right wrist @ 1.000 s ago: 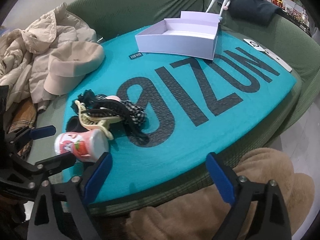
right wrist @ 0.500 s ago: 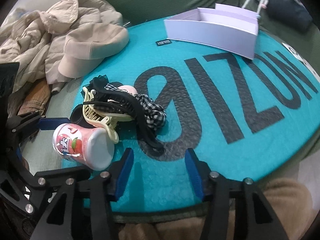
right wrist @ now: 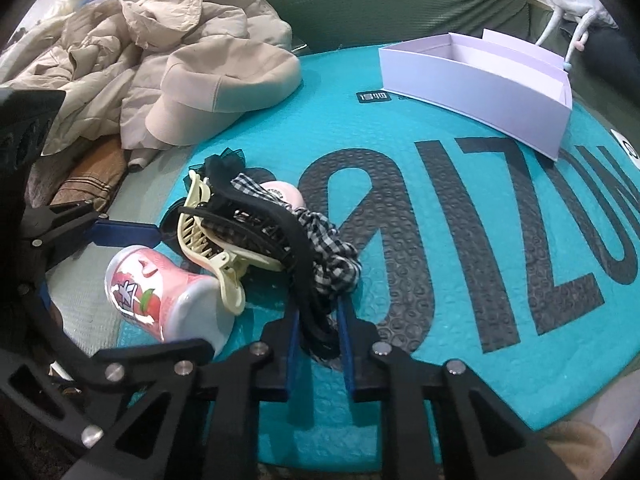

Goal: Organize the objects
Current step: 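Grasp the pink-and-white cup with the left gripper while the right grasps the black claw clip, then carry the cup and black claw clip with both grippers into the white box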

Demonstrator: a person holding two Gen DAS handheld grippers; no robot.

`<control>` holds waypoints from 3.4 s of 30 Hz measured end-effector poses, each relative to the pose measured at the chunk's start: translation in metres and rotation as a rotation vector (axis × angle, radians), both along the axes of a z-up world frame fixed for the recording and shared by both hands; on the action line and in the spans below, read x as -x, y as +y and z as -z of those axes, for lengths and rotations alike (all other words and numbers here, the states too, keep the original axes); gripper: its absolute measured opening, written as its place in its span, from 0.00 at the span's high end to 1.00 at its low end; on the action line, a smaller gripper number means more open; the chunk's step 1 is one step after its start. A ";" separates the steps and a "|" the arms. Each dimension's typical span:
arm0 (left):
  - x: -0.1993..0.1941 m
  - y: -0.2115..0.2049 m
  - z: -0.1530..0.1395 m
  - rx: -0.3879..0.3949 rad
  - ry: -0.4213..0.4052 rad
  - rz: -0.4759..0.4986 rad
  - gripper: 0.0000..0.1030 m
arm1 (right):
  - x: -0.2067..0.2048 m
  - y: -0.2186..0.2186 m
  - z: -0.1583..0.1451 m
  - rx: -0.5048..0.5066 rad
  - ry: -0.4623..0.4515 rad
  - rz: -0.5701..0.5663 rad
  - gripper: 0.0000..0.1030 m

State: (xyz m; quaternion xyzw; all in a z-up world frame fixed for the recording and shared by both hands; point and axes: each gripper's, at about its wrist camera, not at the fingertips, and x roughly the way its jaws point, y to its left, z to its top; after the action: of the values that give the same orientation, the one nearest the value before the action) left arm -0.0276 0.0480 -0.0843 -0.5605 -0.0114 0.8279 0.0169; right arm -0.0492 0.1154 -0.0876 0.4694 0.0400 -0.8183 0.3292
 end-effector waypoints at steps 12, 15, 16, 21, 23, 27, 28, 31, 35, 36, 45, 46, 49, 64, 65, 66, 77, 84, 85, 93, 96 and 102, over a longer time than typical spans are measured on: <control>-0.006 0.004 -0.013 0.012 0.013 0.017 0.09 | -0.008 0.010 -0.010 0.064 -0.003 -0.014 0.92; -0.007 0.005 -0.021 0.009 0.023 0.014 0.09 | -0.010 0.014 -0.015 0.079 -0.001 -0.015 0.92; -0.006 0.006 -0.024 0.005 0.023 0.012 0.09 | -0.010 0.015 -0.016 0.078 0.001 -0.012 0.92; 0.002 0.012 -0.035 0.018 0.034 0.007 0.09 | -0.003 0.022 -0.026 0.088 0.007 -0.023 0.93; 0.008 0.016 -0.041 0.020 0.039 0.003 0.09 | 0.002 0.026 -0.030 0.096 0.005 -0.024 0.93; 0.022 0.021 -0.052 0.026 0.055 -0.010 0.09 | 0.018 0.036 -0.040 0.098 0.018 -0.033 0.93; 0.026 0.022 -0.055 0.028 0.058 -0.015 0.09 | 0.022 0.038 -0.042 0.100 0.021 -0.036 0.93; 0.040 0.025 -0.063 0.037 0.068 -0.035 0.09 | 0.035 0.046 -0.047 0.101 0.042 -0.044 0.93; 0.057 0.027 -0.069 0.030 0.085 -0.045 0.09 | 0.049 0.055 -0.050 0.089 0.053 -0.053 0.93; 0.060 0.028 -0.070 0.029 0.091 -0.044 0.09 | 0.053 0.058 -0.052 0.082 0.057 -0.056 0.93; 0.082 0.038 -0.078 0.052 0.154 -0.043 0.09 | 0.083 0.068 -0.080 0.033 0.131 -0.072 0.93; 0.084 0.038 -0.080 0.054 0.164 -0.040 0.09 | 0.086 0.069 -0.083 0.026 0.139 -0.069 0.93; 0.094 0.037 -0.085 0.071 0.190 -0.028 0.09 | 0.097 0.072 -0.091 0.020 0.163 -0.063 0.93; 0.165 0.036 -0.100 0.125 0.249 0.078 0.09 | 0.154 0.080 -0.094 0.021 0.154 -0.002 0.93; 0.171 0.036 -0.101 0.128 0.253 0.083 0.09 | 0.159 0.081 -0.094 0.018 0.152 -0.001 0.93; 0.177 0.036 -0.101 0.129 0.256 0.085 0.09 | 0.166 0.082 -0.093 0.016 0.151 0.001 0.93; 0.239 0.022 -0.095 0.124 0.262 0.094 0.09 | 0.227 0.076 -0.089 0.005 0.168 -0.003 0.93; 0.282 0.000 -0.091 0.090 0.270 0.065 0.09 | 0.269 0.065 -0.082 -0.006 0.141 0.041 0.93; 0.289 -0.004 -0.091 0.092 0.275 0.056 0.09 | 0.272 0.063 -0.081 -0.012 0.143 0.042 0.93; 0.325 -0.018 -0.085 0.122 0.290 0.058 0.09 | 0.298 0.052 -0.077 -0.067 0.140 0.061 0.93; 0.335 -0.019 -0.082 0.104 0.276 0.066 0.09 | 0.306 0.053 -0.075 -0.086 0.137 0.068 0.93; 0.359 -0.015 -0.080 0.123 0.277 0.102 0.09 | 0.327 0.058 -0.072 -0.126 0.134 0.083 0.93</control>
State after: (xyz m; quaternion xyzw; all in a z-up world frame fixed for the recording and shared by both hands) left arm -0.3862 0.0333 -0.0042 -0.4409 0.0701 0.8945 0.0257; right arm -0.3765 0.1731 -0.0160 0.4345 0.0938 -0.8567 0.2616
